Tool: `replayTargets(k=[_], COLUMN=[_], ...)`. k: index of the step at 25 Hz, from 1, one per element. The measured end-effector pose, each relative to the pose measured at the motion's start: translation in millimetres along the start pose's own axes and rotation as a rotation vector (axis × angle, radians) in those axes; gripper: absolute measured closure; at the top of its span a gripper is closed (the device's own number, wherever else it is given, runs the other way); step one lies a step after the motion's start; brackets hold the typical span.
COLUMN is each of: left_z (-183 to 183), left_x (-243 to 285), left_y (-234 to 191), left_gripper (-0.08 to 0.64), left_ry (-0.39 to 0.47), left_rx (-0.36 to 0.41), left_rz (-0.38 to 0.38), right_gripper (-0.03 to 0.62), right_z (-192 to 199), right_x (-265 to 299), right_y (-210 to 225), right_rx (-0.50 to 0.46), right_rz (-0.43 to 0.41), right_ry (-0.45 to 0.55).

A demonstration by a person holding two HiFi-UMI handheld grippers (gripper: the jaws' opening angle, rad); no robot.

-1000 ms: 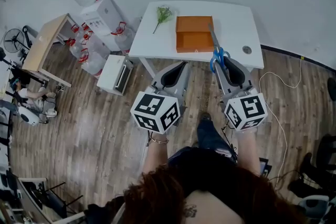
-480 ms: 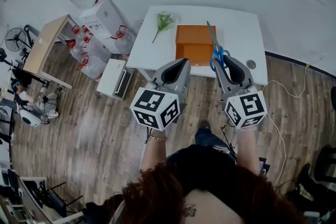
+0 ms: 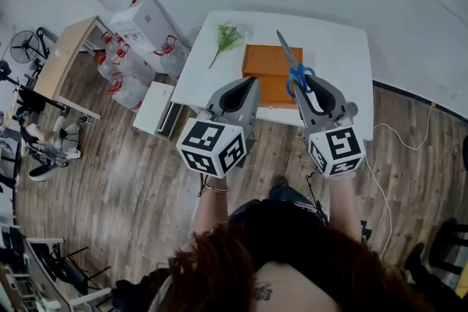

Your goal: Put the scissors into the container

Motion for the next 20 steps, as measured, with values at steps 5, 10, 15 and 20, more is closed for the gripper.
replayTargets(k=[5,10,15,20], left_z=[3,1,10,7], left_x=[26,36,45,56], left_y=[-16,-29,-47,-72], left_gripper=[0.543,0.543,0.543,0.543], left_ry=[-0.028,-0.029,-0.053,-0.047], left_rx=[-0.009,-0.018,-0.025,-0.025], left_rz=[-0.029,-0.053,-0.063,-0.057], right_gripper=[0.511,0.511,0.511,0.511], right_z=[16,37,58,85], right_x=[27,45,64,88], right_y=[19,23,20,19], right_rx=[-0.052,-0.105,-0.118,-0.176], right_rz=[-0.027,-0.054,-0.089,-0.106], right_ry=[-0.062,-0.123,-0.176,-0.245])
Point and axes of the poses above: the fingertips, and each gripper's own axes: x forward along the fingers, y to its right, z out of its underside, the point moved 2 cm from there along -x, backward along the fingers, and after that the axes turned 2 degrees about x, right-handed, at the moved point
